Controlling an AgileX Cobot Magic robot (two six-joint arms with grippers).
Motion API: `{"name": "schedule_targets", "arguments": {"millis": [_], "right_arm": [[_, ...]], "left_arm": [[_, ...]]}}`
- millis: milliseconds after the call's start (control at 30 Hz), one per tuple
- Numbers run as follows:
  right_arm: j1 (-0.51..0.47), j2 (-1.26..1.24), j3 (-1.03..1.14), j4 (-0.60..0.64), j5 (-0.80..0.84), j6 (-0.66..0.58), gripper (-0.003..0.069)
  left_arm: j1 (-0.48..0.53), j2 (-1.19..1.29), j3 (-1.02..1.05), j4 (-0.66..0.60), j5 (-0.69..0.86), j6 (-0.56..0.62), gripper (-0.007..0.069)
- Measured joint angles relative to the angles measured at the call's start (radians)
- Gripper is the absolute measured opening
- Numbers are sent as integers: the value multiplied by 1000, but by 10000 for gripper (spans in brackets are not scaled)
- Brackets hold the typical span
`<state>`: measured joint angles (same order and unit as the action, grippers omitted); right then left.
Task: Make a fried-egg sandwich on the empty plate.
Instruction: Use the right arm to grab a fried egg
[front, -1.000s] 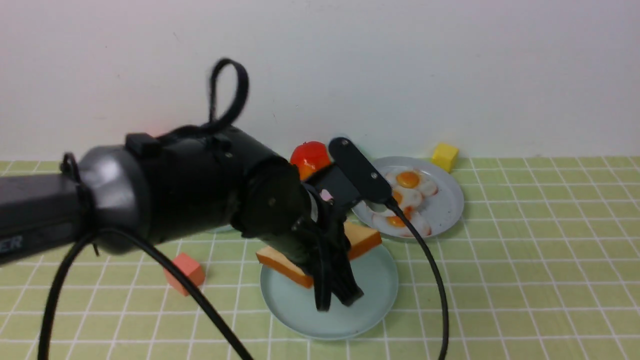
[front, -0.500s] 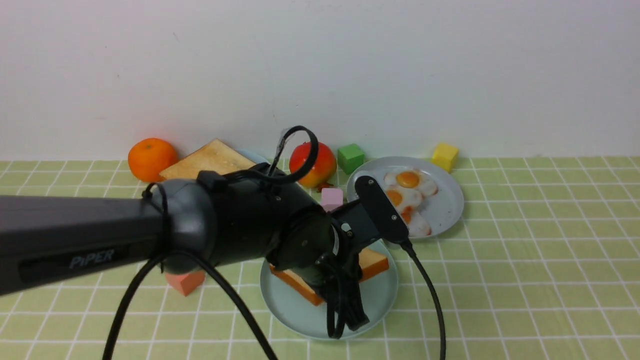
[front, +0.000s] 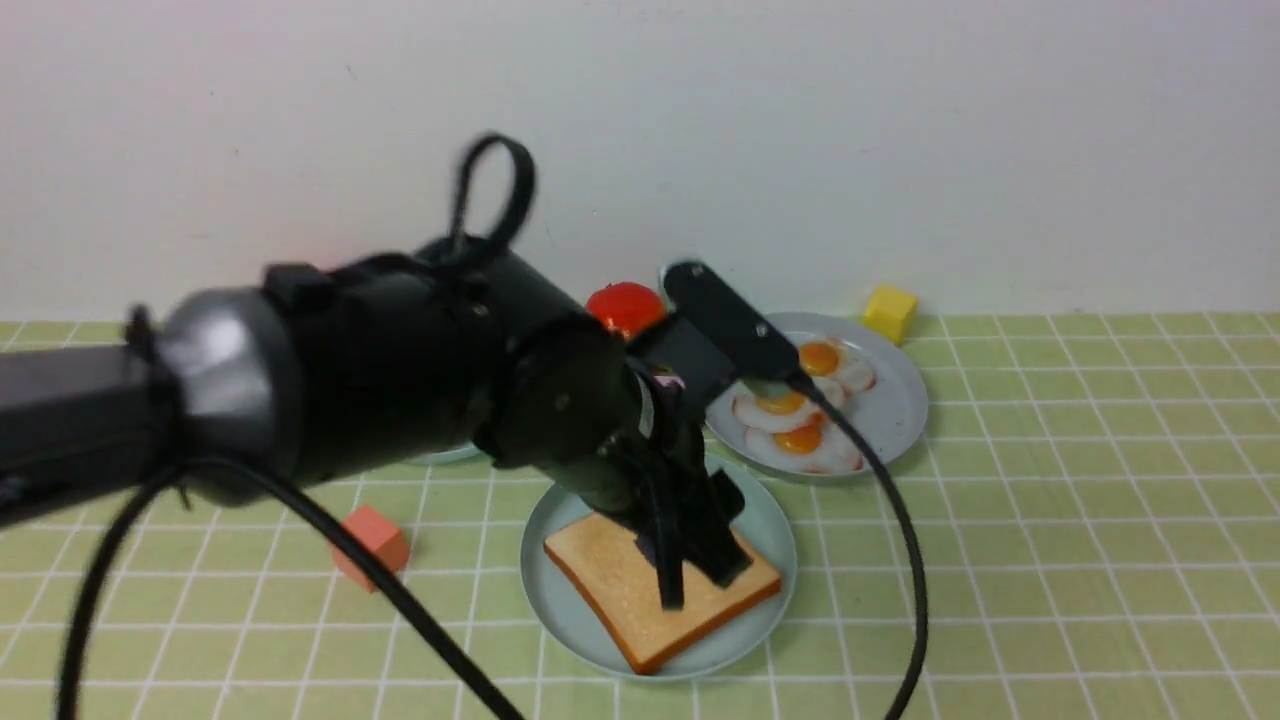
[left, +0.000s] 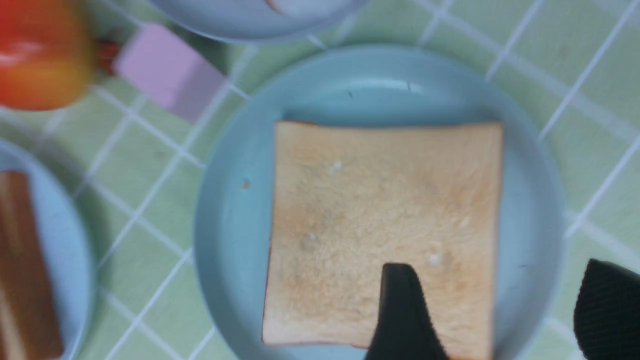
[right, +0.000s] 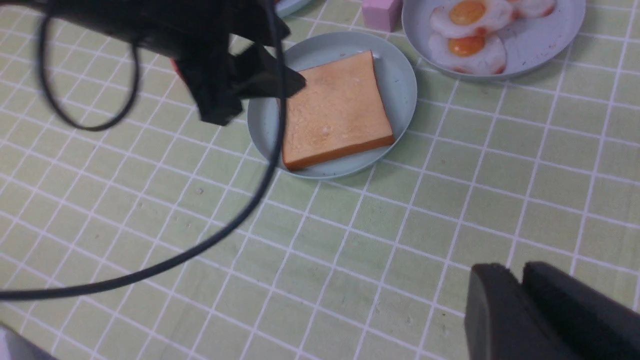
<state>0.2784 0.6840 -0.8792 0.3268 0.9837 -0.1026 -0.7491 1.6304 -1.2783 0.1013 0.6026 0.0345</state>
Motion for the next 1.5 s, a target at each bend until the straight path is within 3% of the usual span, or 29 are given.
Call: {"name": "schedule_targets", "arguments": {"millis": [133, 267, 333, 467, 600, 800, 1033, 1233, 1500], "right_arm": [[0, 145, 0, -1, -92, 15, 148], [0, 330, -3, 9, -206, 19, 193], [0, 410, -12, 21, -239, 19, 209], [-5, 566, -49, 63, -274, 19, 239], [-63, 773, -166, 176, -315, 19, 253], [-152, 977, -328, 345, -333, -13, 264], [-166, 1211, -485, 495, -334, -119, 302], [-169, 1370, -593, 504, -336, -124, 374], [-176, 1472, -666, 568, -342, -132, 401]], "left_arm": [[0, -188, -17, -22, 71, -139, 269], [0, -389, 14, -26, 123, -184, 24], [0, -477, 62, -26, 123, -187, -13], [0, -671, 216, -29, 91, -199, -13], [0, -912, 460, -34, -6, -207, -13], [0, -1107, 651, -37, -161, -209, -13], [0, -1156, 682, -63, -274, -210, -13], [0, -1156, 682, -110, -298, -210, -13], [0, -1156, 682, -151, -298, -210, -13]]}}
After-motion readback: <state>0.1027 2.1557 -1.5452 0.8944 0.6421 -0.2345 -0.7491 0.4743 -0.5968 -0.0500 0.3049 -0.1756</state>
